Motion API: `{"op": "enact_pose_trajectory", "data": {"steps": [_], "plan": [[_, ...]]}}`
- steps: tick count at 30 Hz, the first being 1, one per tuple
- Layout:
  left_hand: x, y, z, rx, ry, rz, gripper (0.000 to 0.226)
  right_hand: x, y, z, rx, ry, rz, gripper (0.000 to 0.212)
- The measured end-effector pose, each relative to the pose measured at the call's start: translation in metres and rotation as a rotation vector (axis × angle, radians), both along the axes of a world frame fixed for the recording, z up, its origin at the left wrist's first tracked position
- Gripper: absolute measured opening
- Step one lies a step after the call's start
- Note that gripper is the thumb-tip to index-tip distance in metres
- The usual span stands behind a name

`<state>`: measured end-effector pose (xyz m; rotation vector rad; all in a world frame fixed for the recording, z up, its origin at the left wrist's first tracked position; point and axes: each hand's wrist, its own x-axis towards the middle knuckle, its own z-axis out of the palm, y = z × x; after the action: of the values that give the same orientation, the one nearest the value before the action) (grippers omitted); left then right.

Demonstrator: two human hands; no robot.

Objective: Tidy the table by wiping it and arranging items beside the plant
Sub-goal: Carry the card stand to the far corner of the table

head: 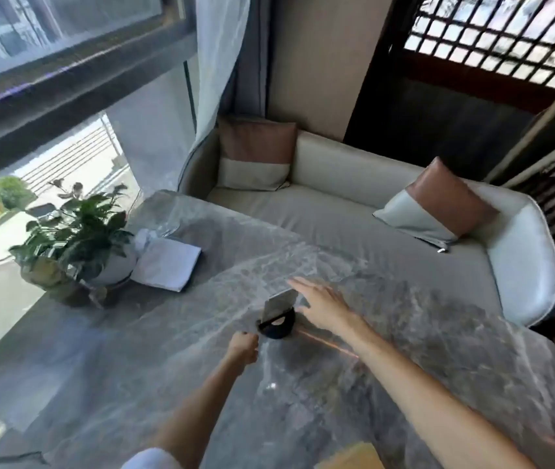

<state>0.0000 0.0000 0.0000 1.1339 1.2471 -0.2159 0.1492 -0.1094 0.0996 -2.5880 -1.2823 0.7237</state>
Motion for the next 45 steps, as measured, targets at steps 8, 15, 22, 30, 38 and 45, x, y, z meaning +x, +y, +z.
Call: {"op": "enact_pose_trajectory", "data": {"steps": [8, 15, 22, 30, 38, 45], "plan": [[0.028, 0.012, -0.04, -0.188, -0.054, 0.229, 0.029, 0.001, 0.055, -0.03, -0.183, -0.182, 0.124, 0.036], [0.033, -0.007, -0.038, -0.186, -0.09, 0.136, 0.015, 0.005, 0.023, -0.019, -0.097, -0.187, 0.013, 0.019], [0.096, -0.096, -0.012, -0.053, -0.35, -0.116, 0.04, 0.06, -0.138, 0.01, 0.074, -0.03, -0.536, 0.031], [0.225, -0.311, 0.05, -0.082, -0.485, -0.561, 0.049, 0.144, -0.387, 0.032, 0.316, 0.036, -0.942, 0.015], [0.314, -0.47, 0.044, -0.081, -0.187, -0.659, 0.019, 0.193, -0.513, 0.028, 0.256, 0.004, -1.093, 0.04], [0.354, -0.516, -0.002, -0.163, -0.098, -0.491, 0.032, 0.228, -0.543, -0.023, 0.207, -0.014, -1.091, 0.05]]}}
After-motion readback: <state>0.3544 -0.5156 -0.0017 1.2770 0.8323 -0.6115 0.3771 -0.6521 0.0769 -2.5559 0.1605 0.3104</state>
